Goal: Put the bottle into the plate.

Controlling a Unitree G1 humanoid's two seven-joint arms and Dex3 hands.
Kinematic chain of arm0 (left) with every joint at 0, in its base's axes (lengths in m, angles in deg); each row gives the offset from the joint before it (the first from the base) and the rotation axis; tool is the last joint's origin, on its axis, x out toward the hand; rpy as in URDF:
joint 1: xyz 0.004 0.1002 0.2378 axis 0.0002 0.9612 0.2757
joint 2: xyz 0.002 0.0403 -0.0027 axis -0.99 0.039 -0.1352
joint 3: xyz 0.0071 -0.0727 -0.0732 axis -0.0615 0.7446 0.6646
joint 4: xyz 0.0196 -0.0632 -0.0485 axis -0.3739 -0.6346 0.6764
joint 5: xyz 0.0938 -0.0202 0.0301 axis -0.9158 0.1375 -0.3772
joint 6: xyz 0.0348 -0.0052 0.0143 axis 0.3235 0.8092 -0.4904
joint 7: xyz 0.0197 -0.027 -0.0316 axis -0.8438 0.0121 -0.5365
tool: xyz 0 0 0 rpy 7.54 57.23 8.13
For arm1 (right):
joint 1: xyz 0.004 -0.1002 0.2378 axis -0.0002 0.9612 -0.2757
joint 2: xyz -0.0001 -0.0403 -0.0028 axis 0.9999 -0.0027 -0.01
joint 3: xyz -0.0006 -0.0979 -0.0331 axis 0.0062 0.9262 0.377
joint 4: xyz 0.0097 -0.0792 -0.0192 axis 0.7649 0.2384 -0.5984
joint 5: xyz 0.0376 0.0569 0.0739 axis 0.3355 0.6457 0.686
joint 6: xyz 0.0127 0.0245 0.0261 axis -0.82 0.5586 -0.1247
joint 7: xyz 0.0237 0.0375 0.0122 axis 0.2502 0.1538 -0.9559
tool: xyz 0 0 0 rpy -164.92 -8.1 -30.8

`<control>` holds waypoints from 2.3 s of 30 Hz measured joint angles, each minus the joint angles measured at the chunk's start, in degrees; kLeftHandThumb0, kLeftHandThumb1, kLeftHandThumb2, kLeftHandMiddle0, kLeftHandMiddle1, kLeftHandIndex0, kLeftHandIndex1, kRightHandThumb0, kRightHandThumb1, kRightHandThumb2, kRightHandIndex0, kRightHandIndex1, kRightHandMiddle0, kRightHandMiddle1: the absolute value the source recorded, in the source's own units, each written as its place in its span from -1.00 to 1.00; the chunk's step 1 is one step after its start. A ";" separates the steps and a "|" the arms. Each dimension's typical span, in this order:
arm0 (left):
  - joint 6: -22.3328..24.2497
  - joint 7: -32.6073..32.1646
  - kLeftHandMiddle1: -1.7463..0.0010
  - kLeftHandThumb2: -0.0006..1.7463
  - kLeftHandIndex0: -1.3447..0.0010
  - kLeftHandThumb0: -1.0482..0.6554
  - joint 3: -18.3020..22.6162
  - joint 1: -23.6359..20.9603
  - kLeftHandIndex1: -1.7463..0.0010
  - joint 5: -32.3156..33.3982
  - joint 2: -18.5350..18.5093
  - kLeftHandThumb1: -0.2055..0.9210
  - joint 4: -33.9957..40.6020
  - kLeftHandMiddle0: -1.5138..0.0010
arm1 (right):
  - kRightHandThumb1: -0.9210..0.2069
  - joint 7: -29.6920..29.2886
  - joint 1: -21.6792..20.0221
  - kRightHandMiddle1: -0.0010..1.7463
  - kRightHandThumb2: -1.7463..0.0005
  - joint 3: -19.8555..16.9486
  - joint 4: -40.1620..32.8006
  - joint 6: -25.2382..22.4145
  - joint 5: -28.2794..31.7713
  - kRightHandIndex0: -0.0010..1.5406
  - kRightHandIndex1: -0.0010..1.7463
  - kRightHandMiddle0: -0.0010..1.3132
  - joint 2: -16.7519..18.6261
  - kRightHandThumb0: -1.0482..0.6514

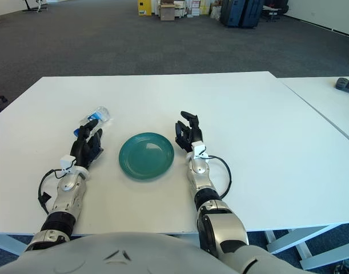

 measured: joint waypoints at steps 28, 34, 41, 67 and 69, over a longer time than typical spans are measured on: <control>6.79 -9.85 0.99 -0.28 1.00 -0.68 -4.23 11.92 0.08 -20.40 -1.19 1.00 24.73 0.46 | -1.00 -1.10 -0.04 0.03 0.27 0.14 0.11 0.41 -0.55 -0.32 -1.00 -0.94 -0.30 -0.47; 13.51 -16.12 0.97 -0.32 1.00 -0.80 -4.52 7.11 0.07 -32.59 -4.81 1.00 30.98 0.42 | -1.00 -2.22 -0.39 0.06 0.31 0.13 0.74 0.35 -0.74 -0.31 -0.99 -0.90 -0.31 -0.49; 20.03 -20.42 0.92 -0.31 0.96 -0.89 -6.80 -3.01 0.02 -39.97 -7.60 1.00 29.28 0.29 | -1.00 -2.08 -0.73 0.06 0.32 0.17 0.94 0.38 -0.58 -0.31 -0.99 -0.92 0.18 -0.48; 24.66 -27.46 0.99 -0.27 1.00 -0.92 -17.73 -19.25 0.17 -48.42 -12.27 1.00 3.16 0.71 | -1.00 -0.46 -0.81 0.03 0.34 -0.06 0.66 0.01 -0.33 -0.30 -0.99 -0.94 0.09 -0.44; 24.90 -27.60 1.00 -0.26 1.00 -0.92 -19.44 -22.11 0.23 -49.29 -13.10 1.00 -1.36 0.78 | -1.00 -0.25 -0.82 0.03 0.33 -0.09 0.72 -0.42 -0.30 -0.30 -0.99 -0.94 0.09 -0.45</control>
